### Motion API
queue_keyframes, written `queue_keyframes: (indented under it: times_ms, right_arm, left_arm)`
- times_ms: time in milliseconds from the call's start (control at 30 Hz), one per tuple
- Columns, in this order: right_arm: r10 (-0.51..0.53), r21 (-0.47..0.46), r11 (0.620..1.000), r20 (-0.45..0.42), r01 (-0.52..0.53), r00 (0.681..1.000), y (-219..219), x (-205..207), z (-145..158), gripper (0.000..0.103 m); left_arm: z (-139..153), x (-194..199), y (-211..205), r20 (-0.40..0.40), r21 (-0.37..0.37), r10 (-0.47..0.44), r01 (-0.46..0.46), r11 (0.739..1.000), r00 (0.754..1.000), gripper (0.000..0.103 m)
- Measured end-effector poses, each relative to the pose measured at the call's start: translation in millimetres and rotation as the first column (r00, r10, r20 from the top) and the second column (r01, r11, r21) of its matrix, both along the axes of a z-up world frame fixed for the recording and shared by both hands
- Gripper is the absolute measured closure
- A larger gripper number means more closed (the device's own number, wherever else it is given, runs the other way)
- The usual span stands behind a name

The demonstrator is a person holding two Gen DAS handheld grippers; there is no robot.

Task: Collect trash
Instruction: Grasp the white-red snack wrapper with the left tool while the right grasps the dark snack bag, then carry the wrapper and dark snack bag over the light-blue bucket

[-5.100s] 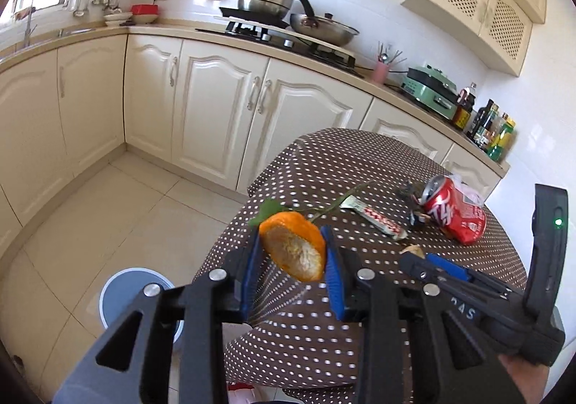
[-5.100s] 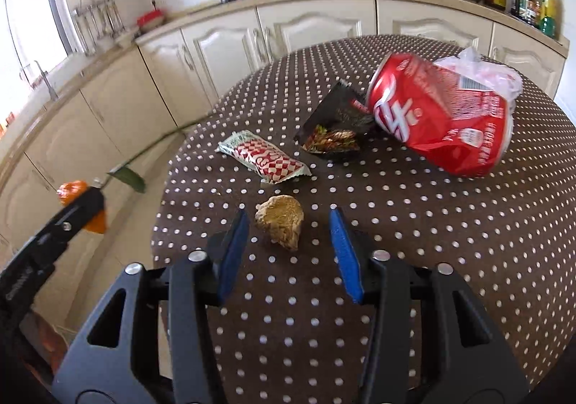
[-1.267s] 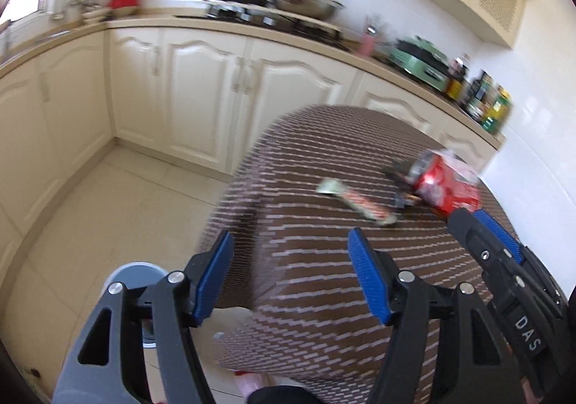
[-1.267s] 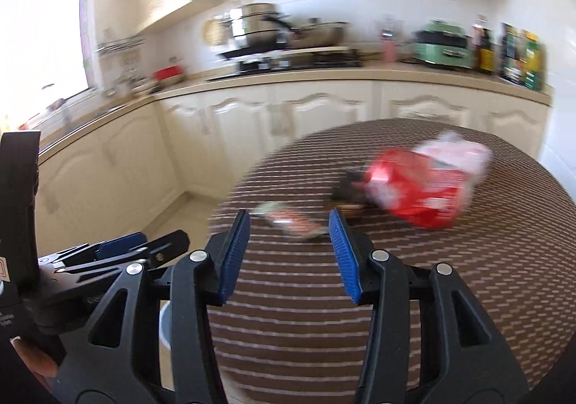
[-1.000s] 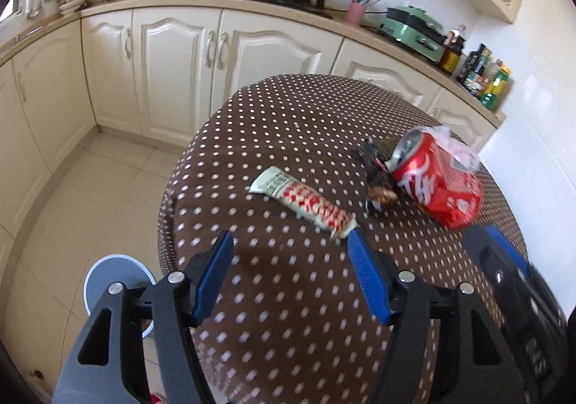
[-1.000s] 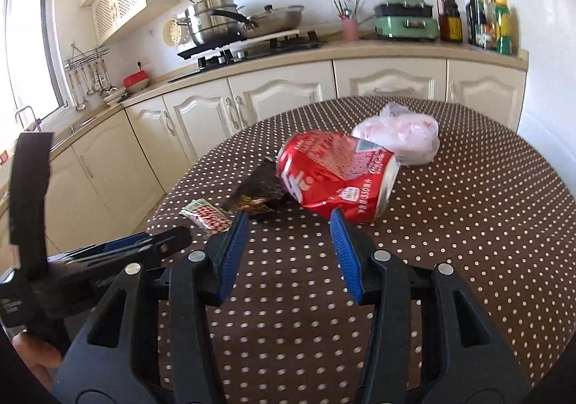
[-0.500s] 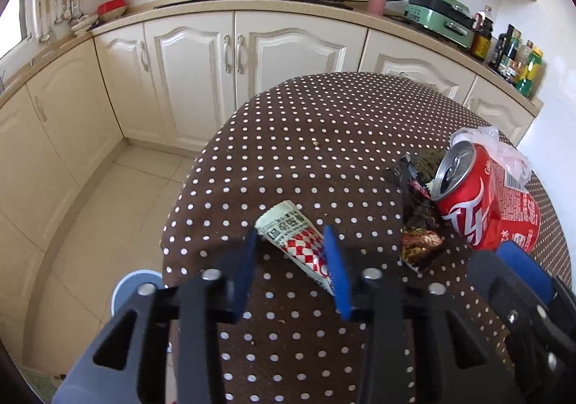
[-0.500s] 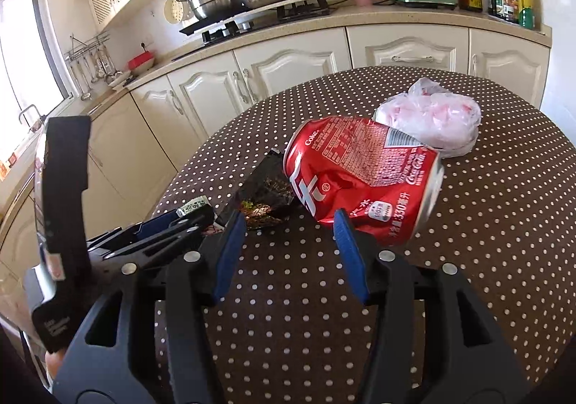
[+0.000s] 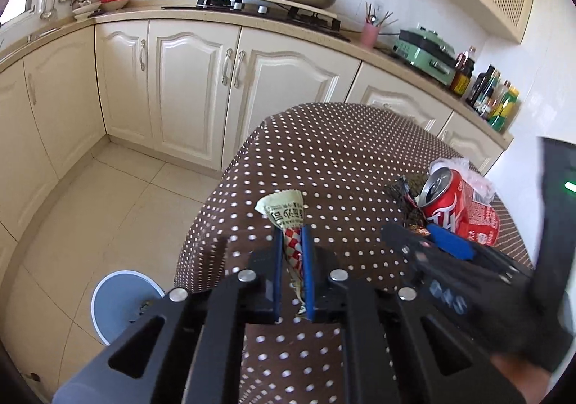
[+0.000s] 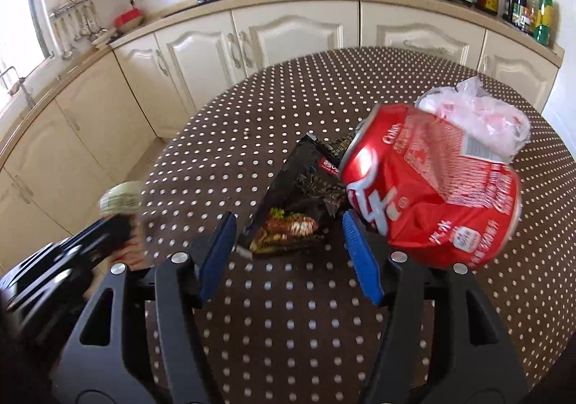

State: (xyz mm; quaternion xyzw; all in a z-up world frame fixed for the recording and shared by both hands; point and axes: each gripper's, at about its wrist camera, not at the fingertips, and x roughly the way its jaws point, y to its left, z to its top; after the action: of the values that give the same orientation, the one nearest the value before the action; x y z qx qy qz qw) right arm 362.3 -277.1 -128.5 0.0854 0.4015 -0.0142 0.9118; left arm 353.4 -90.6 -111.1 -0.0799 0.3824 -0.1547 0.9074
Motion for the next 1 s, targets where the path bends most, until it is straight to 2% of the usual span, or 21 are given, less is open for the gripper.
queue_keyframes:
  times_ms: [67,167,300,467,667,833,1000]
  right_arm:
    - [-0.011,0.019,1.000,-0.018,0.011,1.000,-4,7,-3,0.058]
    - [-0.005,0.012,1.000,0.003,0.005,1.000,-3,3,-1,0.065]
    - [0.024,-0.012,1.000,0.067,-0.023,0.997,12,-12,10,0.068]
    - [0.096,-0.011,0.995,0.105,-0.095,0.990,44,-30,19,0.068]
    - [0.259,-0.006,0.966,0.127,-0.260,0.958,120,-38,20,0.068]
    - [0.381,0.014,0.924,0.078,-0.383,0.921,189,-33,-8,0.068]
    - [0.459,0.047,0.887,0.001,-0.458,0.889,244,-20,-52,0.068]
  left_arm:
    - [1,-2,7,0.003,-0.012,0.006,-0.006,1.000,1.000,0.094]
    - [2,-6,20,0.006,-0.033,0.008,-0.008,0.999,1.000,0.094]
    - [3,-13,39,0.011,-0.050,0.024,-0.024,0.998,1.000,0.094]
    - [0,-23,74,0.012,-0.072,0.063,-0.062,0.995,0.998,0.094]
    - [-17,-32,134,-0.018,-0.075,0.146,-0.147,0.986,0.989,0.094]
    - [-48,-36,190,-0.075,-0.063,0.227,-0.232,0.971,0.971,0.094]
    - [-90,-32,237,-0.154,-0.036,0.292,-0.301,0.953,0.944,0.094]
